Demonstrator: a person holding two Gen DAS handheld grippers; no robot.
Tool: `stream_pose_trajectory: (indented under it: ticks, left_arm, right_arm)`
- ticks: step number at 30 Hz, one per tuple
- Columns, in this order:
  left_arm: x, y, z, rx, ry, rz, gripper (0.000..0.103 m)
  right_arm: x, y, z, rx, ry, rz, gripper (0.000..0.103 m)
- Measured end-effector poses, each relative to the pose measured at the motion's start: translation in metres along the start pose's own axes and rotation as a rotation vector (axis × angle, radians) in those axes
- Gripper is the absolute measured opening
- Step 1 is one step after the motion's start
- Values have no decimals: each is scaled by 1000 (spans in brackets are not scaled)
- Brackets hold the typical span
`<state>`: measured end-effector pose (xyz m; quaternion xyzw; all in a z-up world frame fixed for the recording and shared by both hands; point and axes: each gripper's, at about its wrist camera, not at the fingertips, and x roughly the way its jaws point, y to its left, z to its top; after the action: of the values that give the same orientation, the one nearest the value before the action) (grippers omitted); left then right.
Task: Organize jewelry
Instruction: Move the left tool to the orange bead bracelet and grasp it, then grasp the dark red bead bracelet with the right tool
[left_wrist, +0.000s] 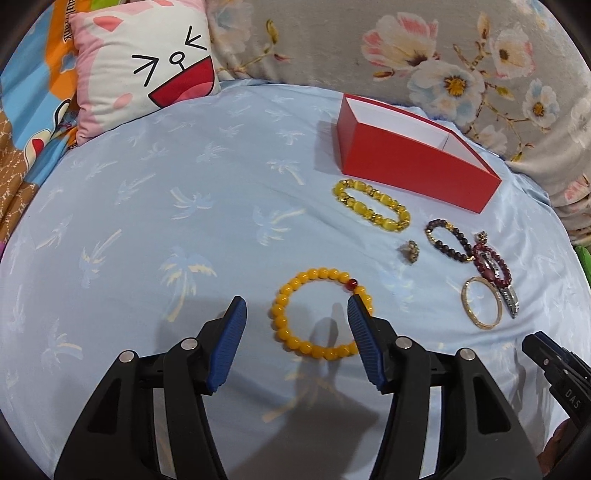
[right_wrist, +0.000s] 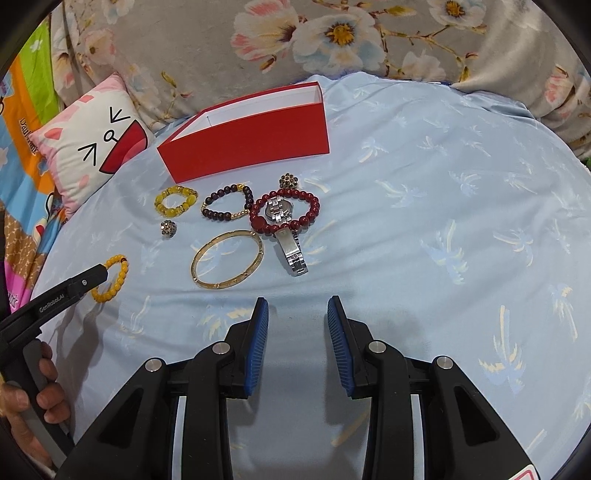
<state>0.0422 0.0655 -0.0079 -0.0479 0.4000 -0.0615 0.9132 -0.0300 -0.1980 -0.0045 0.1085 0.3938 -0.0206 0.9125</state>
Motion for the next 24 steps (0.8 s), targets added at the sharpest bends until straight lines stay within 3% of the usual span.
stream_pose_trajectory:
  ticks: [6,8,12,21,24]
  left_arm:
    - [7,-3,2,30,21,1,28]
    - [9,-4,4,34,24,-7,10]
    - [12,-5,6,36,30,-36,7]
    - [18,-32,7,66,34,-61,7]
    - [18,-33,7,73,35,-61,7]
  right_arm:
    - [1,0,0,4,2,-2,34]
    - [2,-1,0,8,9,-2,34]
    - [5,-3,6,13,25,-3,34]
    - [17,-6,57,5,-11,-39,34]
    - [34,-11,64,30,12,-35,28]
